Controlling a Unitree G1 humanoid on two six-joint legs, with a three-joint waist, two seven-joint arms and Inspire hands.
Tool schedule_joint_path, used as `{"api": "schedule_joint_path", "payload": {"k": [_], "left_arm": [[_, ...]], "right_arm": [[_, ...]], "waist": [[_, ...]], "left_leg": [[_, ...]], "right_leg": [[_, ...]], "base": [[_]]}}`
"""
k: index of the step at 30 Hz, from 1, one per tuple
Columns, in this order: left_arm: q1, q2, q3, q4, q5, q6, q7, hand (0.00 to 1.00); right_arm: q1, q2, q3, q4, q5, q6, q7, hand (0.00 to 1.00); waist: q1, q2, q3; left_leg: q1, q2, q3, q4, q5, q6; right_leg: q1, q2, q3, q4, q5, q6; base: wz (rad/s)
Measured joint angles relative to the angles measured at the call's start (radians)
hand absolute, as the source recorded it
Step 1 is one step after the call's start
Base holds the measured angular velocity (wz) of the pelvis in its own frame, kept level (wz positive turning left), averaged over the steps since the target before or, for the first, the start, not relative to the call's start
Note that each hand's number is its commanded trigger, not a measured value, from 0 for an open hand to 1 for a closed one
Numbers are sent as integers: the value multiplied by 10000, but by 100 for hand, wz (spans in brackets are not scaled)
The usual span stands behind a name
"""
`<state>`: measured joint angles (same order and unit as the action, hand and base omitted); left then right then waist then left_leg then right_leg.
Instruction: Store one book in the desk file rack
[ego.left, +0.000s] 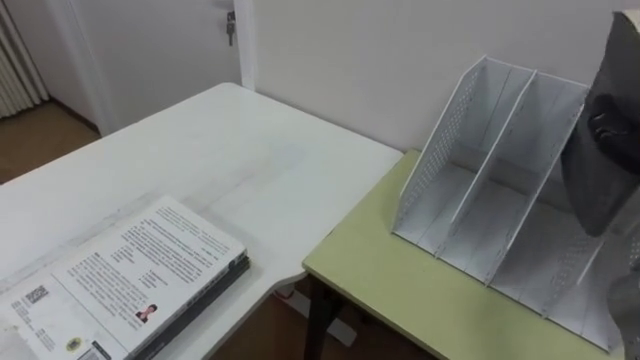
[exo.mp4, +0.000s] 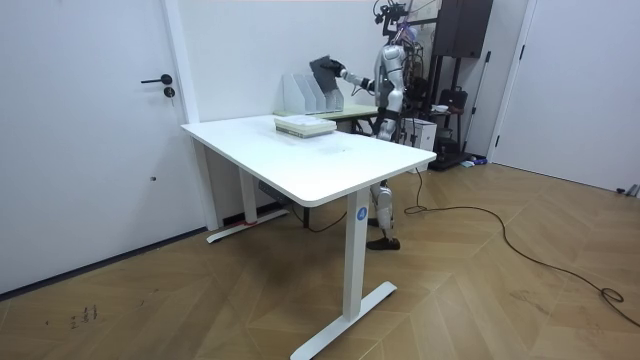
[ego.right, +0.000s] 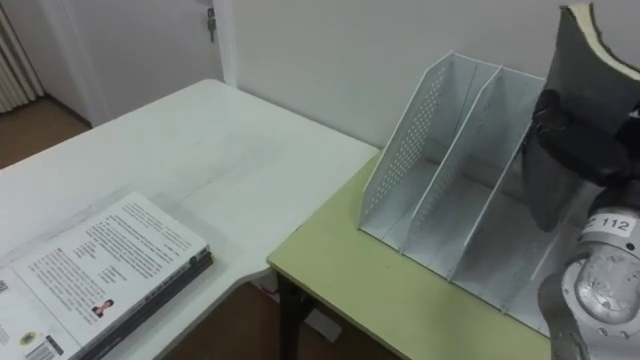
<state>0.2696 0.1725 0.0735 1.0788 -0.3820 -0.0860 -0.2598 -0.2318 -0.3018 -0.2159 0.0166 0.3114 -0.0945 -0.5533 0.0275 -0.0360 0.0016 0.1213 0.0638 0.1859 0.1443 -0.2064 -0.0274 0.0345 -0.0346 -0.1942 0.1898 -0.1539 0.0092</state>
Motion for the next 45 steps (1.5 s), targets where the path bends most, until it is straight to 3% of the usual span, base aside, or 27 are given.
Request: {"api": "schedule_joint_path", "payload": {"k": [7, 34, 40, 45], "left_arm": [[0, -4, -48, 1, 2, 4, 91, 0], [-6, 0, -152, 2, 0, -68, 145, 0], [10, -35, -35, 58, 3, -64, 122, 0], [53, 2, 50, 32, 20, -68, -183, 0]], "right_arm": [[-2, 2, 75, 58, 2, -1, -7, 0], [0, 1, 95, 48, 3, -171, -64, 0], [38, 2, 106, -536, -1, -170, 357, 0], [62, -1, 181, -1536, 1076, -156, 2023, 0]], "waist": [[34, 28, -29], [40, 79, 5], [44, 79, 5], [37, 78, 12]], "left_leg": [[23, 2, -7, 1, 0, 0], [32, 4, 8, 1, 0, 0], [63, 4, -15, 0, 0, 0], [47, 9, -2, 5, -1, -1]], "right_leg": [[22, 2, -3, -7, 1, -1], [18, 4, 5, 4, 6, -9], [28, 4, 30, 53, 6, -9], [-4, -3, 32, 119, 6, -8]], "base": [[0], [0], [-1], [0]]}}
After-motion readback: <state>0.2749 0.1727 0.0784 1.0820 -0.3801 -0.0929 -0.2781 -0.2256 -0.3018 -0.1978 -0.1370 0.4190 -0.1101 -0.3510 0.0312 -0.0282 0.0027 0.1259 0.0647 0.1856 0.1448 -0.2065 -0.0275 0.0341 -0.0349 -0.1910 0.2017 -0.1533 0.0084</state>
